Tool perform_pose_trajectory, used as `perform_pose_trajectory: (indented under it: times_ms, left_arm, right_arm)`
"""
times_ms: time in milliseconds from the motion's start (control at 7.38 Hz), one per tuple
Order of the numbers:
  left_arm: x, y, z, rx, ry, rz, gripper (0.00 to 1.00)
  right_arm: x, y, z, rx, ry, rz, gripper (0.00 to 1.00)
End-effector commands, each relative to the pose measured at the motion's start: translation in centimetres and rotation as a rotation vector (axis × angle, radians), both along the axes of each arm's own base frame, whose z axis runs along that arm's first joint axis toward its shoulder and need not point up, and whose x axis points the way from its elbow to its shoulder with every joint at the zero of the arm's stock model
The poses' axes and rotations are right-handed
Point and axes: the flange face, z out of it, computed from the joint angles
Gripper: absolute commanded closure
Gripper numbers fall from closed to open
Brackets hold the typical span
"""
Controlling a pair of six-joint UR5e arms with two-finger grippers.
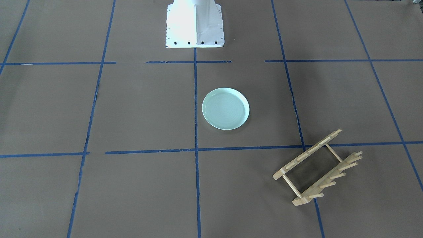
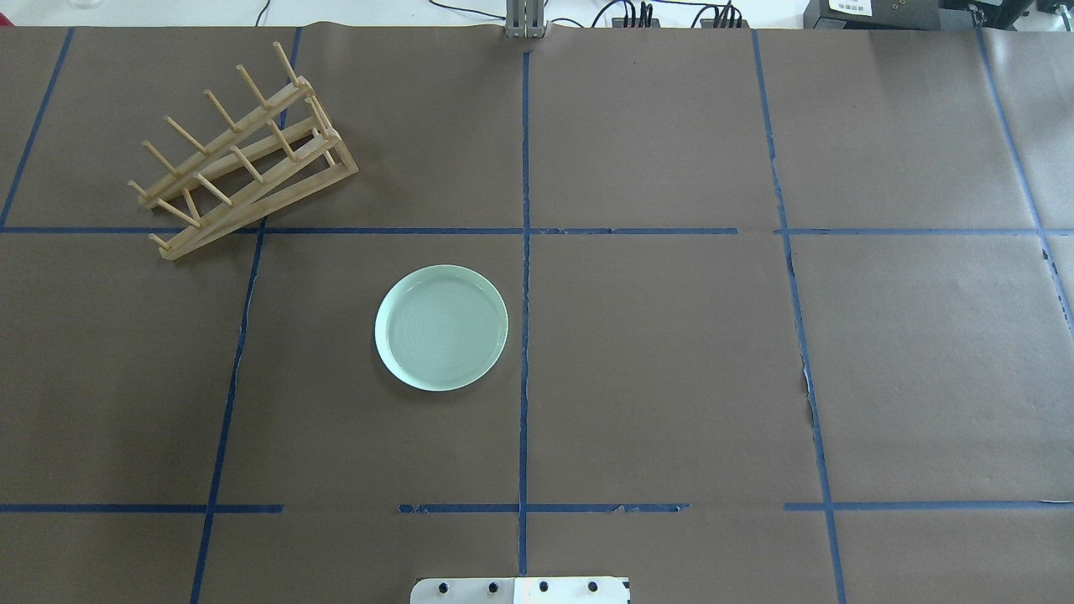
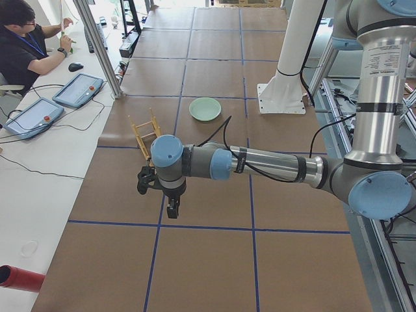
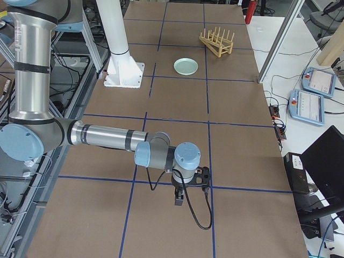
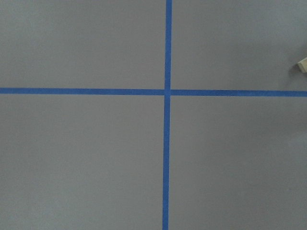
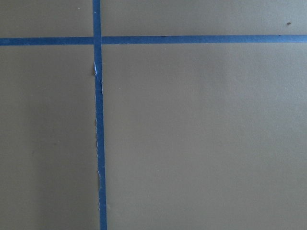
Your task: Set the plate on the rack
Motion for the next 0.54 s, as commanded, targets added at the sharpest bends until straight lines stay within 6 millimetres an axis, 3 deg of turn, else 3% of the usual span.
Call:
perform_pose_trajectory:
  times_ms: [0,271,406]
  left_arm:
    - [3.4,-2.5,-7.1,0.1,-0.018,0.013,0.0]
    - [8.1,-3.6,-13.4,0.085,0.024,-0.034,0.0]
    - [11.6,-4.0,-17.1,0.073,0.056,-0.046,0.0]
  right_arm:
    - [0.0,0.0,0.0,0.0,0.0,0.0,0.0]
    - [0.0,0.0,0.0,0.0,0.0,0.0,0.0]
    - [0.0,0.0,0.0,0.0,0.0,0.0,0.0]
